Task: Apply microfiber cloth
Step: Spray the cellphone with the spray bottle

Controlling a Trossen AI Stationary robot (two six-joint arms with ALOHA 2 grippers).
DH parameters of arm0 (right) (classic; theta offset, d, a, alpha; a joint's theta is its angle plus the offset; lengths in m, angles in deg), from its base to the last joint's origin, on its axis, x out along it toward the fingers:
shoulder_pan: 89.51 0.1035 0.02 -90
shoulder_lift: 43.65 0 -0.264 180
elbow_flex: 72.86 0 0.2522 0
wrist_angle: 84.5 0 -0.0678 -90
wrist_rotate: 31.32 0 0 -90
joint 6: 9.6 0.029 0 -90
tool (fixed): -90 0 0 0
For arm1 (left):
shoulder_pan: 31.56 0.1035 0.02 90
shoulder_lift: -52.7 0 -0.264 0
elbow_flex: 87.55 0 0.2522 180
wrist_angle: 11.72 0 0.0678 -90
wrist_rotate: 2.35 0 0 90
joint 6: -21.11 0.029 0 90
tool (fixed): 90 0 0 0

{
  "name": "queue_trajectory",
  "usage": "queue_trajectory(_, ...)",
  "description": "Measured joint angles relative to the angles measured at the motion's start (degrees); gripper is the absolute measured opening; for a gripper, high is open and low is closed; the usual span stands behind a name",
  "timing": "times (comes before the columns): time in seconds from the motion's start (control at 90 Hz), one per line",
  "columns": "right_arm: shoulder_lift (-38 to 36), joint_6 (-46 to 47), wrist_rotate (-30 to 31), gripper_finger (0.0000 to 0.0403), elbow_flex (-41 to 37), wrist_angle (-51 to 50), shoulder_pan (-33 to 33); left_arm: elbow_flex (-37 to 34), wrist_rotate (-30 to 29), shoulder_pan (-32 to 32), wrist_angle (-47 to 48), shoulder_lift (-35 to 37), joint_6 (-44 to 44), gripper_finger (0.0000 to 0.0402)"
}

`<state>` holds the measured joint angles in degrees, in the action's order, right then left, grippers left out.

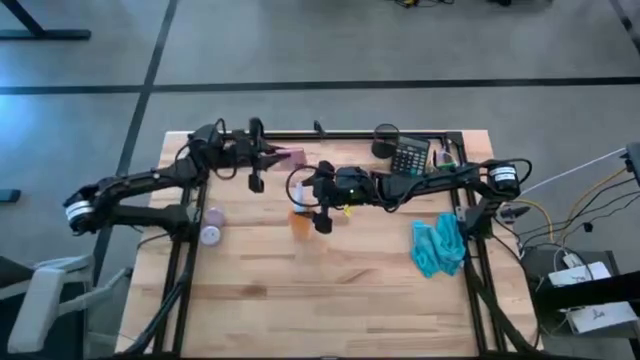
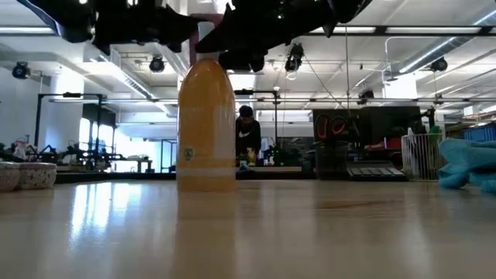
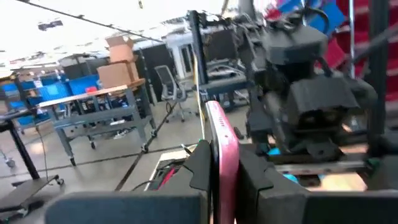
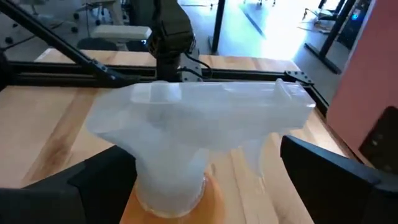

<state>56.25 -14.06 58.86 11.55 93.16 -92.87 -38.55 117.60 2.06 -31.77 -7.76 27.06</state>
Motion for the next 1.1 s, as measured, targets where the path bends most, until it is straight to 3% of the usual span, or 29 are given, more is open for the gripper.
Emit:
queue_trajectory(0.167, 0.0, 1.3, 0.0, 0.0364, 0.0, 0.0, 0.0, -0.2, -0.2, 1.5, -2.9, -4.5, -4.7, 0.0009)
queue_trajectory(0.322, 0.0, 1.5, 0.0, 0.0364, 0.0, 0.0, 0.0, 1.0, 4.5, 1.4, -5.1, -8.9, -6.7, 0.0009)
queue_trajectory(0.567, 0.2, 2.4, -0.1, 0.0351, 0.0, -0.7, 0.0, 1.4, 5.5, 1.5, -6.5, -8.3, -7.4, 0.0009)
queue_trajectory(0.711, 0.2, 2.5, -0.2, 0.0293, 0.0, -0.7, 0.1, 1.4, 5.4, 2.7, -5.0, -4.3, -7.5, 0.0009)
queue_trajectory(0.989, 0.2, 1.7, -2.9, 0.0117, 0.0, -1.4, 0.1, 1.3, 2.6, 2.9, -4.5, -4.5, -7.3, 0.0009)
queue_trajectory(1.1, 0.2, 3.2, -2.6, 0.0108, 0.0, -1.7, 0.0, 1.7, -0.5, 3.4, -4.7, -5.9, -6.6, 0.0009)
